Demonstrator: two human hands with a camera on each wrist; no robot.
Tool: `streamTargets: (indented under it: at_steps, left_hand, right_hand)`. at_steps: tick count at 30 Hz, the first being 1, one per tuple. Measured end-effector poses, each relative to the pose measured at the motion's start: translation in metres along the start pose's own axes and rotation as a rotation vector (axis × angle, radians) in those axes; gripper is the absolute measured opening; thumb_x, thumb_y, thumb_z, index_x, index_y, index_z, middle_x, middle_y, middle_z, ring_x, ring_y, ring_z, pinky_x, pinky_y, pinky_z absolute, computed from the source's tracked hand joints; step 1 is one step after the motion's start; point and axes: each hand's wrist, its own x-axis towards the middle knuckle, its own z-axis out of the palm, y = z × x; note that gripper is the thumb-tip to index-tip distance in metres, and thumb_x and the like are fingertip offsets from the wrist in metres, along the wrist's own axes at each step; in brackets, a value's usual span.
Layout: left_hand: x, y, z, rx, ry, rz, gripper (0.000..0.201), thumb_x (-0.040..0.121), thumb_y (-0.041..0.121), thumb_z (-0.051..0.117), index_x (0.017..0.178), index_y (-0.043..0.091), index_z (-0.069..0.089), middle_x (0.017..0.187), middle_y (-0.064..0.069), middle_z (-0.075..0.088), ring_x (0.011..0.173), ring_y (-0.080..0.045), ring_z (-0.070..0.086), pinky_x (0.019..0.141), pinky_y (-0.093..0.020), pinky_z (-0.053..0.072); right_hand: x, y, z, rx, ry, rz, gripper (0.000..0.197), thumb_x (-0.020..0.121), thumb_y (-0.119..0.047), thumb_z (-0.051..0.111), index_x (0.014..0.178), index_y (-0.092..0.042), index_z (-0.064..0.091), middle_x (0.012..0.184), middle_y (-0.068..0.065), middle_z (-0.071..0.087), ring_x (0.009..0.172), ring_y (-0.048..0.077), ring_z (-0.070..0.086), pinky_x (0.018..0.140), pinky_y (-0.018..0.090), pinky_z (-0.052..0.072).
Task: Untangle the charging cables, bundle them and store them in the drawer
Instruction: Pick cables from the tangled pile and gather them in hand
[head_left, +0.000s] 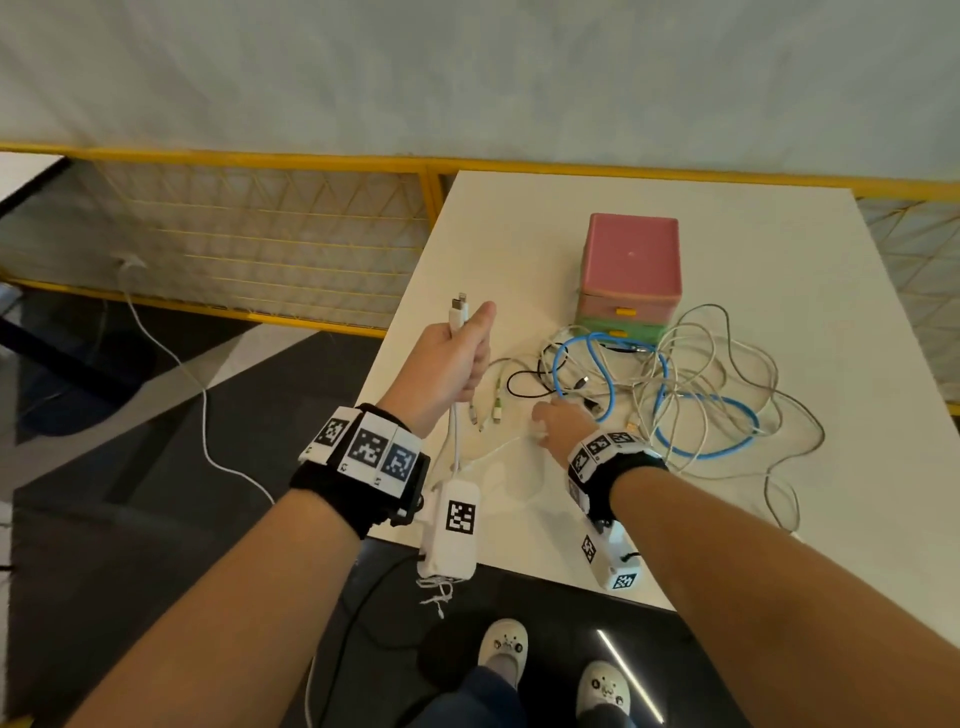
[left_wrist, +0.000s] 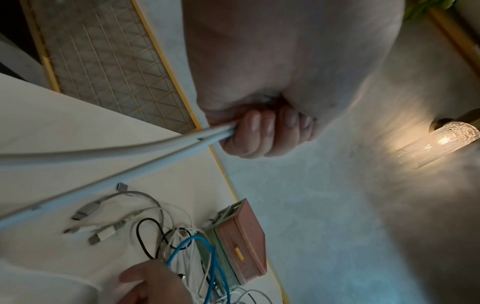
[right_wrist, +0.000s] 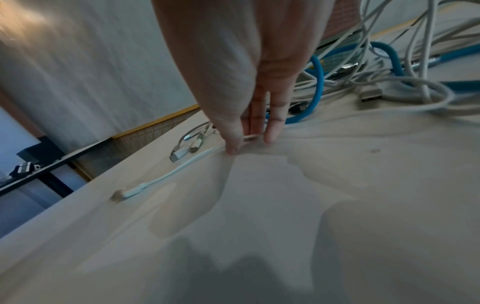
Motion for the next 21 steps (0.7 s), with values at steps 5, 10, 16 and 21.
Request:
streamTargets:
  at_steps: [5,10,16,21]
  left_hand:
    - [0.005,-0.008,0.002,0.006,-0.043,0.000,0.053,0.103,0.040,0.039,0.056,0.015,0.037,0.051,0.001,0.029,0.045,-0.013,0.025,0.046,-0.024,0.023]
    - [0.013,-0.030,0.005,0.063,-0.037,-0.082,0.058,0.104,0.041,0.034,0.074,0.006,0.067,0.057,-0.003,0.051,0.043,-0.009,0.034,0.043,-0.020,0.028]
    - [0.027,-0.031,0.030,-0.106,0.078,-0.096,0.046,0.104,0.043,0.033,0.103,0.010,0.066,0.083,-0.004,0.067,0.048,-0.009,0.039,0.044,-0.019,0.031]
    - [0.029,-0.010,0.050,-0.282,0.036,0.067,0.033,0.106,0.034,0.034,0.113,0.015,0.060,0.084,-0.004,0.067,0.047,-0.006,0.037,0.040,-0.016,0.030]
  right_hand:
    - [-0.012,-0.005,-0.007,0.120,-0.027,0.057,0.028,0.093,-0.011,0.042,0.120,-0.008,0.050,0.120,0.014,0.053,0.106,0.033,0.056,0.088,0.039,0.048]
    - [-0.033,-0.011,-0.052,0.593,0.238,0.060,0.019,0.099,-0.022,0.040,0.099,-0.006,0.051,0.077,0.011,0.060,0.058,0.015,0.065,0.054,0.035,0.056]
    - [-0.073,-0.016,-0.079,0.920,0.466,-0.160,0.011,0.097,-0.020,0.046,0.091,-0.011,0.047,0.071,0.010,0.054,0.058,0.029,0.062,0.049,0.042,0.057]
    - [-0.098,-0.020,-0.077,0.905,0.478,-0.279,0.004,0.097,-0.014,0.047,0.094,-0.012,0.047,0.070,0.001,0.052,0.061,0.030,0.060,0.048,0.041,0.056]
